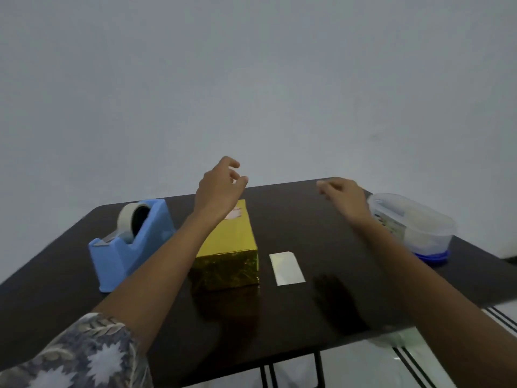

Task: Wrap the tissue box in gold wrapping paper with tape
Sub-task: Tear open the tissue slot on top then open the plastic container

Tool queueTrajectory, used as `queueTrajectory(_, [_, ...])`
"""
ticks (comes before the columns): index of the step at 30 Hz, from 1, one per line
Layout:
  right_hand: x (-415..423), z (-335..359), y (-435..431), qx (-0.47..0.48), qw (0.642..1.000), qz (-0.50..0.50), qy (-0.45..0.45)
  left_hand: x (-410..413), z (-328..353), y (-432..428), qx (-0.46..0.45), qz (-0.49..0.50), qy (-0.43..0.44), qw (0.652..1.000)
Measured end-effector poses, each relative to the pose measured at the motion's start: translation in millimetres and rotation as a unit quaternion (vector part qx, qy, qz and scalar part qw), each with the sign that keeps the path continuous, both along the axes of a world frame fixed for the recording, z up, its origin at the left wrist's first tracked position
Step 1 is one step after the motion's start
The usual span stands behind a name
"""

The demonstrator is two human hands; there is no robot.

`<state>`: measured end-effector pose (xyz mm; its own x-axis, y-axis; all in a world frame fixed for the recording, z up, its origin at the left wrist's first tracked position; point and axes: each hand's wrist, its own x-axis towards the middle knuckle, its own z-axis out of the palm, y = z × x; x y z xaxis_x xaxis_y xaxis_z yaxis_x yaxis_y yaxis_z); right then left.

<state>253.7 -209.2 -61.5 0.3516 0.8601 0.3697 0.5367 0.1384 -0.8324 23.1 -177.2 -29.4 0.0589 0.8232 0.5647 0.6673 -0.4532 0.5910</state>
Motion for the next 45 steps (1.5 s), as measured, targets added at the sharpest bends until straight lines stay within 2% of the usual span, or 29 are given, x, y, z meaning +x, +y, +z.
queueTrajectory(2, [51.7,4.2,-43.1,0.036,0.991,-0.123,-0.039,38.3,8.4,-7.9,0.013,-0.052,0.013,0.998])
queueTrajectory(4, [98.0,-11.1,-74.0,0.006,0.972,-0.236,0.003,71.8,7.5,-8.4,0.003,-0.092,0.038,0.995])
queueTrajectory(5, [124.0,-21.5,-89.4,-0.039,0.964,-0.260,0.041,104.4,1.8,-8.8,-0.016,-0.117,0.051,0.992])
queueTrajectory(7, [140.6,-39.9,-88.8,-0.088,0.962,-0.214,0.144,149.6,-14.4,-5.3,-0.080,-0.151,0.069,0.983])
queueTrajectory(9, [136.4,-49.3,-76.8,-0.081,0.953,-0.174,0.236,188.9,-38.5,-1.3,-0.160,-0.169,0.065,0.970])
queueTrajectory(13, [135.8,-57.5,-60.2,-0.029,0.910,-0.236,0.339,238.1,-88.6,3.5,-0.273,-0.147,-0.040,0.950])
queueTrajectory(15, [137.6,-55.5,-55.3,-0.024,0.893,-0.266,0.363,248.9,-101.9,8.9,-0.276,-0.125,-0.055,0.951])
queueTrajectory(19, [140.7,-45.5,-49.1,-0.011,0.863,-0.332,0.381,262.1,-103.6,18.8,-0.226,-0.096,-0.058,0.968])
queueTrajectory(21, [148.0,-43.5,-46.1,-0.012,0.857,-0.341,0.386,272.0,-102.6,23.9,-0.227,-0.088,-0.035,0.969])
queueTrajectory(24, [160.0,-43.5,-49.2,0.012,0.871,-0.330,0.365,284.7,-108.4,33.4,-0.291,-0.121,0.033,0.949])
queueTrajectory(27, [176.5,-42.6,-54.7,0.038,0.876,-0.326,0.353,293.3,-115.1,37.1,-0.263,-0.105,0.204,0.937])
queueTrajectory(28, [181.0,-42.4,-57.0,0.041,0.875,-0.325,0.356,294.9,-116.0,36.5,-0.239,-0.099,0.232,0.938])
queueTrajectory(30, [187.6,-43.7,-59.8,0.042,0.874,-0.320,0.363,297.9,-112.8,34.3,-0.233,-0.094,0.204,0.946])
queueTrajectory(34, [190.3,-46.2,-65.8,0.030,0.868,-0.333,0.366,290.9,-95.1,36.4,-0.315,-0.099,0.115,0.937])
queueTrajectory(39, [191.9,-45.3,-73.7,0.025,0.860,-0.346,0.374,249.7,-55.6,41.4,-0.394,-0.141,-0.156,0.895])
queueTrajectory(42, [189.0,-48.7,-74.0,0.015,0.868,-0.348,0.354,229.5,-32.2,53.6,-0.348,-0.136,-0.277,0.886])
queueTrajectory(43, [186.5,-51.3,-73.8,0.014,0.871,-0.343,0.350,227.2,-24.4,53.0,-0.312,-0.136,-0.281,0.897])
queueTrajectory(45, [180.9,-58.3,-72.0,0.012,0.878,-0.324,0.353,231.2,-13.1,41.9,-0.220,-0.171,-0.229,0.933])
